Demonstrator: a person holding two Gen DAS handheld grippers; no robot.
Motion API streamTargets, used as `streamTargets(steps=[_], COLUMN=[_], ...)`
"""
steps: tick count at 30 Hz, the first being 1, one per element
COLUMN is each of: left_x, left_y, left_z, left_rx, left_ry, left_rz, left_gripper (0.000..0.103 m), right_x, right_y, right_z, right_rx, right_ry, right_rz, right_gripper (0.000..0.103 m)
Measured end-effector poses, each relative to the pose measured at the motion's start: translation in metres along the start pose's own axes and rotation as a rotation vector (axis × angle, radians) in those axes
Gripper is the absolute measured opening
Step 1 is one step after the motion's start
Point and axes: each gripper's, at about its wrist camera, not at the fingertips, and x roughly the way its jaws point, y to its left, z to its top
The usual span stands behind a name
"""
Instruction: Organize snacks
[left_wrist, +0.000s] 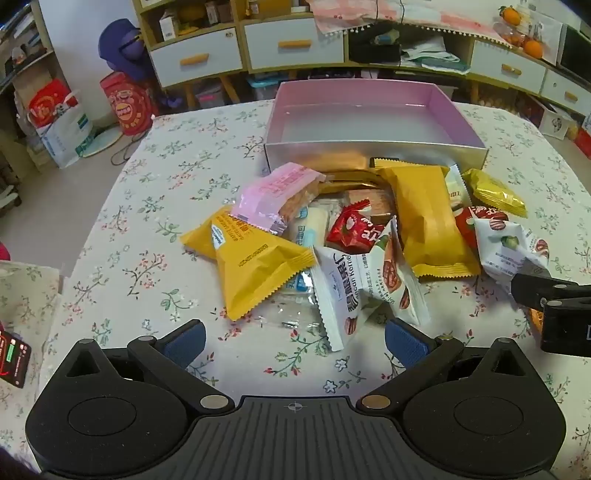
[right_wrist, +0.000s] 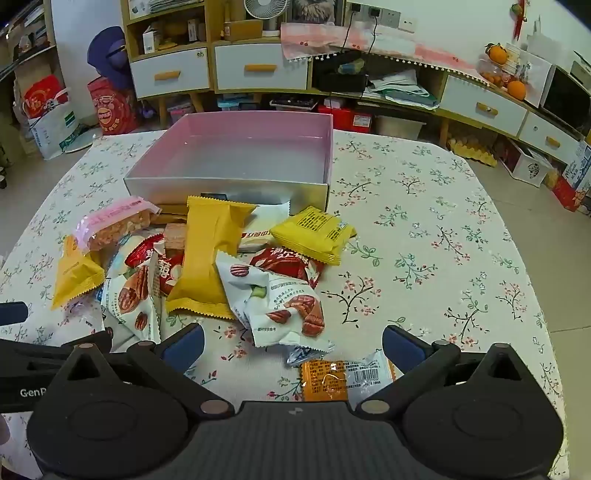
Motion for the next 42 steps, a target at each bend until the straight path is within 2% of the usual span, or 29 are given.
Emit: streamTargets(steps=[4,7,10,13,42], left_x=[0.000,-0.004,-0.008,-0.009,-0.011], left_y=[0.003,0.019,0.005,0.006,0.010], left_z=[0.003,0.007,0.001,0.001,0.004], left_rx=[0.000,-0.004,-0.012,-0.018,-0.033], left_ry=[0.006,0.013,-0.012,-0.021,-0.033], left_rz=[-0.014,-0.031,-0.002,-0.002,0.001], left_gripper=[0.103,0.103,0.103,0.103,0.103], right_x=[-0.001,-0.002,-0.009,-0.018,-0.016], right_y=[-0.001,-0.002,-0.004,-0.008,0.002], right_z=[0.000,0.001,0.004,0.012,0.010], right_rx=[0.014,0.025,0.041,0.054,0.012], right_ry=[-0.006,-0.008,-0.024,-0.051,-0.055], right_rz=[-0.003,-0.007,0.008,0.008,0.027], right_gripper=[0.077,0.077,0.077,0.077,0.077])
